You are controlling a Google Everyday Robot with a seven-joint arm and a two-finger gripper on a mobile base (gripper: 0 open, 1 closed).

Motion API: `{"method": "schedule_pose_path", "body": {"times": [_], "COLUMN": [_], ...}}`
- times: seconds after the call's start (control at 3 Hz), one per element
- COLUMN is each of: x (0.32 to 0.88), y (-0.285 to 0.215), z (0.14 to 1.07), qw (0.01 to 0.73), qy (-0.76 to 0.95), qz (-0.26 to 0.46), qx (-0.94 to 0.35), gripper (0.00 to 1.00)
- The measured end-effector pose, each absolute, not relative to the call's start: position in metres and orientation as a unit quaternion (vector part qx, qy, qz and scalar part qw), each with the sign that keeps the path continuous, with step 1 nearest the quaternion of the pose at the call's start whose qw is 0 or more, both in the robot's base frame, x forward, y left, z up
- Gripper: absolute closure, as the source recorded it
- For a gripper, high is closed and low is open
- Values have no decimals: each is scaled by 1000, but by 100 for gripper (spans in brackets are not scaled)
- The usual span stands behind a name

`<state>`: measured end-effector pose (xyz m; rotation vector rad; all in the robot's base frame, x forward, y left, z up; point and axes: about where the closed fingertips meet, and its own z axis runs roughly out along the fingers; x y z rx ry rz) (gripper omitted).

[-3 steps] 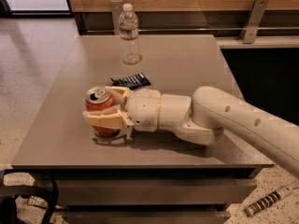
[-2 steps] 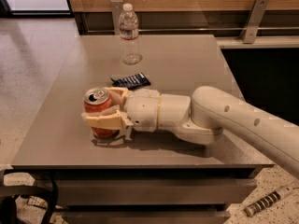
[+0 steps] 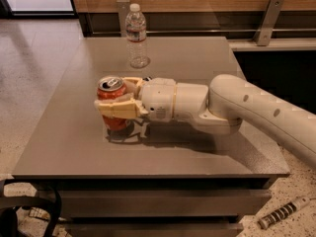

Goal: Move coke can near water bottle

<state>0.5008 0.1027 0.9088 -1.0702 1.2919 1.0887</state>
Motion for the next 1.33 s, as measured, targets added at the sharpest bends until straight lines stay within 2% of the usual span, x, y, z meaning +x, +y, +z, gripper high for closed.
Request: {"method": "schedule_pose_path", "body": {"times": [1.33], "x": [672], "y": [15], "z": [953], "qw": [571], "qy": [591], "qz": [396], "qx": [-409], "gripper": [100]}}
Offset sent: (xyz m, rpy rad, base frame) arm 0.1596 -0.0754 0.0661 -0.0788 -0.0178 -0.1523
